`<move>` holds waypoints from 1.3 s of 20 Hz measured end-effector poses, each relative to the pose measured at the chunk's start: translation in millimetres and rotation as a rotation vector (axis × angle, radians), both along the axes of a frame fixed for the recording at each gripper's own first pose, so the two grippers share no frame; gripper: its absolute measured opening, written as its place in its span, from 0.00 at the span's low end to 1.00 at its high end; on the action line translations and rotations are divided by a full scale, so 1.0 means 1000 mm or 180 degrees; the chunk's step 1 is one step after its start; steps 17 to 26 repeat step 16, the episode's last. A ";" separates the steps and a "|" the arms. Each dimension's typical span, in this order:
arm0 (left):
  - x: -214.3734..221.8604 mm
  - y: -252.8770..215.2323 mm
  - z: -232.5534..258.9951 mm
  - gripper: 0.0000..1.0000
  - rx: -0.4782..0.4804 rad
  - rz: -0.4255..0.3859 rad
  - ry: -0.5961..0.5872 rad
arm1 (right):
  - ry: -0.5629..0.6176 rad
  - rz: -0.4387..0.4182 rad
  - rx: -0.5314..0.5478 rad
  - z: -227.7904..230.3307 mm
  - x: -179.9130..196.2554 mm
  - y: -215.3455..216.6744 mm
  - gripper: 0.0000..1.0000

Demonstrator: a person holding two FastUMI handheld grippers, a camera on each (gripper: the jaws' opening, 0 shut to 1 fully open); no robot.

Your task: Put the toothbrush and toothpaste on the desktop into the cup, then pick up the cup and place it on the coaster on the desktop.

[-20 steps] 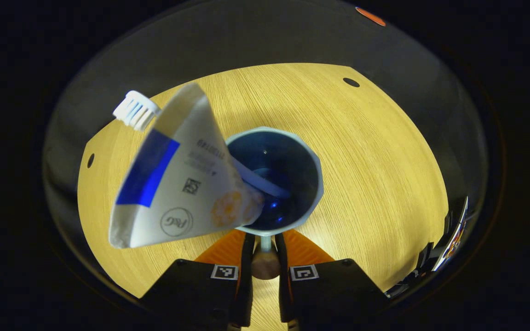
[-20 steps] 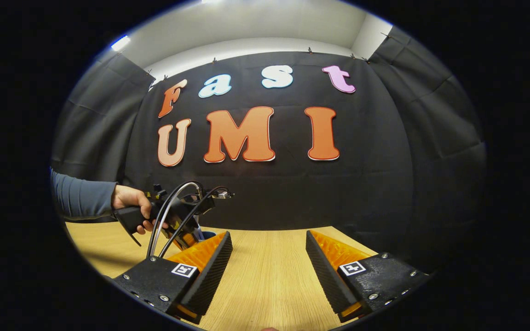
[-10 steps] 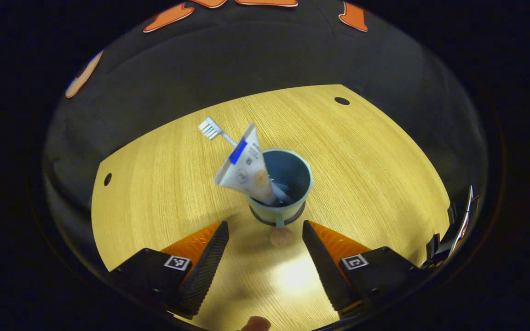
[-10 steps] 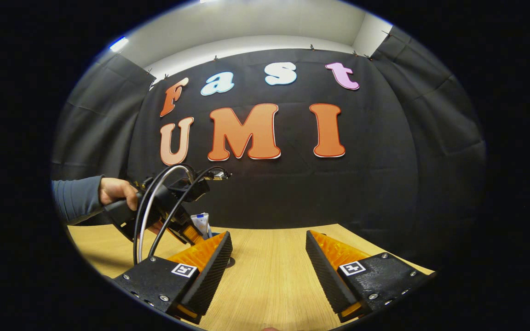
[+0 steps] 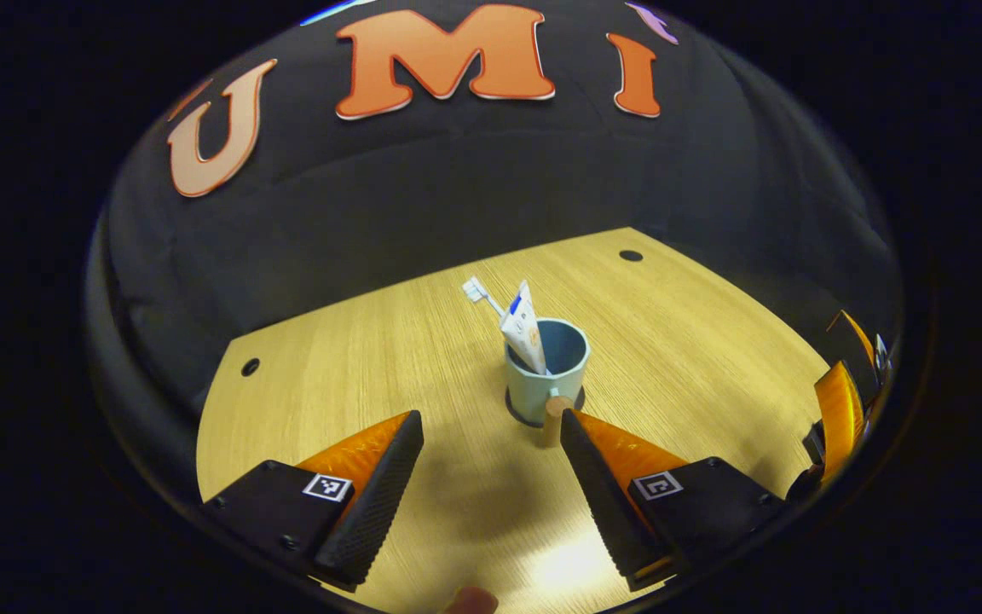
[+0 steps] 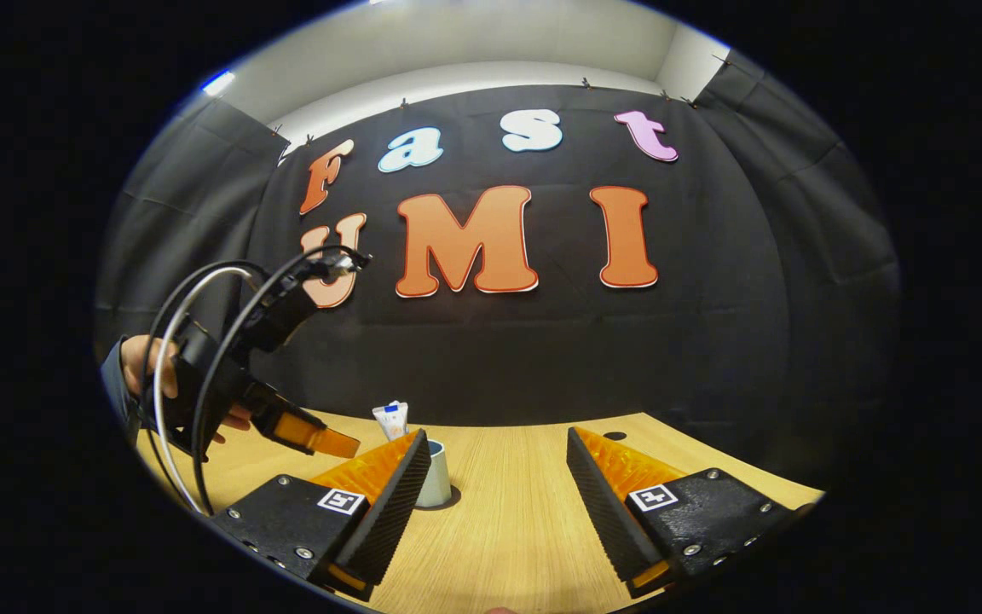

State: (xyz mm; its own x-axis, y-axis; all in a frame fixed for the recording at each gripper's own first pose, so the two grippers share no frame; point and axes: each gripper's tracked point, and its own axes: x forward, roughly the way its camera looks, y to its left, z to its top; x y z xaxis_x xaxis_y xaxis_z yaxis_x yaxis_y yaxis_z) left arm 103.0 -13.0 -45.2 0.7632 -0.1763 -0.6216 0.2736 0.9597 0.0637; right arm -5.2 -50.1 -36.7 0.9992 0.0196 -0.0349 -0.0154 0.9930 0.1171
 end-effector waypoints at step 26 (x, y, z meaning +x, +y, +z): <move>-0.085 0.029 0.039 1.00 -0.0260 0.0862 -0.1888 | -0.0262 0.0337 -0.0243 0.039 0.013 0.086 0.96</move>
